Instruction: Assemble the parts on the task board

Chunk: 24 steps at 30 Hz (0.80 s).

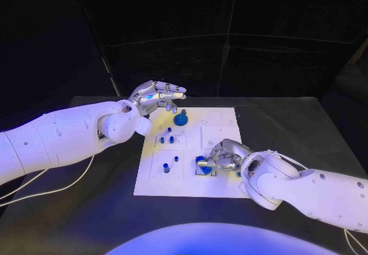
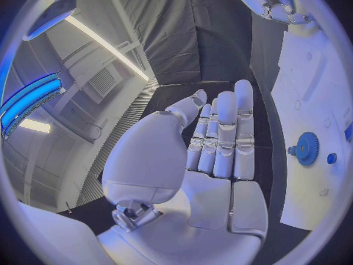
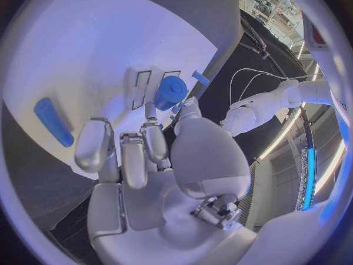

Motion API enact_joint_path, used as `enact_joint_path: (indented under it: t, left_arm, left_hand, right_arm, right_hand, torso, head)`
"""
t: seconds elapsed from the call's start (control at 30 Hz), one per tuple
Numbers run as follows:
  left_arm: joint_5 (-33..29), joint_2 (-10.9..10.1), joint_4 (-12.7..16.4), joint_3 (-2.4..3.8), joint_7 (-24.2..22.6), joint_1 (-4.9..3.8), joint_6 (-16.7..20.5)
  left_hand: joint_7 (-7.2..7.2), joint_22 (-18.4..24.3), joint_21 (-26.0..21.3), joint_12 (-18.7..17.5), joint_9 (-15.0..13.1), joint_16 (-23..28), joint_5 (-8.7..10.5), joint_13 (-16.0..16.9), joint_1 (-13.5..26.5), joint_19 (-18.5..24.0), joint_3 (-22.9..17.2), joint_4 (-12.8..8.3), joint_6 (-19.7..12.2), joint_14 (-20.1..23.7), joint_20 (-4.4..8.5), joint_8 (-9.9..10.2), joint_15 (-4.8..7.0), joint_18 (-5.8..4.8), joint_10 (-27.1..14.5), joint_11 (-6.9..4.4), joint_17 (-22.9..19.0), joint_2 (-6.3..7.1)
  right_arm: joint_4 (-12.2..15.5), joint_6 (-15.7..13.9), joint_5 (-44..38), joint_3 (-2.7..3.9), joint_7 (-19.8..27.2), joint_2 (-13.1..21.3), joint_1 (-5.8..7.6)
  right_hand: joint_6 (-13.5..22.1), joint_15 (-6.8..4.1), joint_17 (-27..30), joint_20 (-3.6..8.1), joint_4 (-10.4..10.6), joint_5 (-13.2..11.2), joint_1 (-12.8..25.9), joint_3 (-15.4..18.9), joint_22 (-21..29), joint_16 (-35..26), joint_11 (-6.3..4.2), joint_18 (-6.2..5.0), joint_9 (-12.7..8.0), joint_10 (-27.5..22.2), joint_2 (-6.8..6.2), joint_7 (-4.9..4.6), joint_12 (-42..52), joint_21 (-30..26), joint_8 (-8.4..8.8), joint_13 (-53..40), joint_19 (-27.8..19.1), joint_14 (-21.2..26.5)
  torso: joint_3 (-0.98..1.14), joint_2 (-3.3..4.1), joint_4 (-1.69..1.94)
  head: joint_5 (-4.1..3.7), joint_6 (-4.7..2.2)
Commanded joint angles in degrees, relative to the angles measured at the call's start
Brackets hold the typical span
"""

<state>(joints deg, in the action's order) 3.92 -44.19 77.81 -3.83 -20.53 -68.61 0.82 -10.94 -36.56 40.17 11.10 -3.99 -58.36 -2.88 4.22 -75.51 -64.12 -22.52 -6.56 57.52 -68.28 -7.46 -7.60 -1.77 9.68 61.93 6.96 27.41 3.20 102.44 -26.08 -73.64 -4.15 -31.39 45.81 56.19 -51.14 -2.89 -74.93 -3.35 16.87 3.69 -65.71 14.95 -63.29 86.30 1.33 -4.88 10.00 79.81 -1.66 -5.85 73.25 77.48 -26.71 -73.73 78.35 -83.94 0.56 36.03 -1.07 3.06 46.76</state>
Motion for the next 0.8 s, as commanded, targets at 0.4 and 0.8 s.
enact_joint_path:
  t: [0.4, 0.8]
  left_arm:
    - [0.01, -0.24, -0.01, 0.02, 0.15, -0.08, -0.84]
    - [0.01, -0.51, -0.02, 0.01, 0.33, -0.08, -0.88]
  left_hand:
    - [-0.08, 0.07, -0.38, 0.29, 0.06, -0.32, -0.01, -0.07, 0.07, 0.17, 0.16, -0.02, -0.36, 0.37, -0.04, -0.27, -0.03, 0.81, -0.45, -0.11, -0.11, -0.70]
    - [-0.12, 0.09, -0.41, 0.34, 0.07, -0.34, -0.02, -0.08, 0.14, 0.18, 0.23, 0.05, -0.43, 0.39, -0.06, -0.28, -0.06, 0.80, -0.55, -0.08, -0.13, -0.75]
  right_arm:
    - [1.09, -1.38, -0.60, 0.04, 2.68, 0.52, 0.10]
    - [3.41, 0.81, -0.61, 0.03, 3.12, 1.84, 0.08]
  right_hand:
    - [1.19, 0.55, -4.87, -0.50, 0.08, -0.52, 5.60, -5.85, 2.25, -0.91, 0.41, -0.66, 0.13, -1.70, -4.71, -0.43, -2.47, -1.46, -0.22, 1.97, -1.13, -3.90]
    - [0.00, 0.17, -5.73, -0.28, -0.03, 0.10, 5.95, -6.34, 1.27, -0.59, -0.07, -0.49, 0.43, -0.53, -1.66, 0.09, -1.28, -0.98, -1.19, 0.90, -0.52, -4.15]
  torso:
    - [0.08, -0.03, -0.12]
    - [0.04, -0.01, -0.09]
  head:
    - [0.04, -0.17]
    - [-0.02, -0.04]
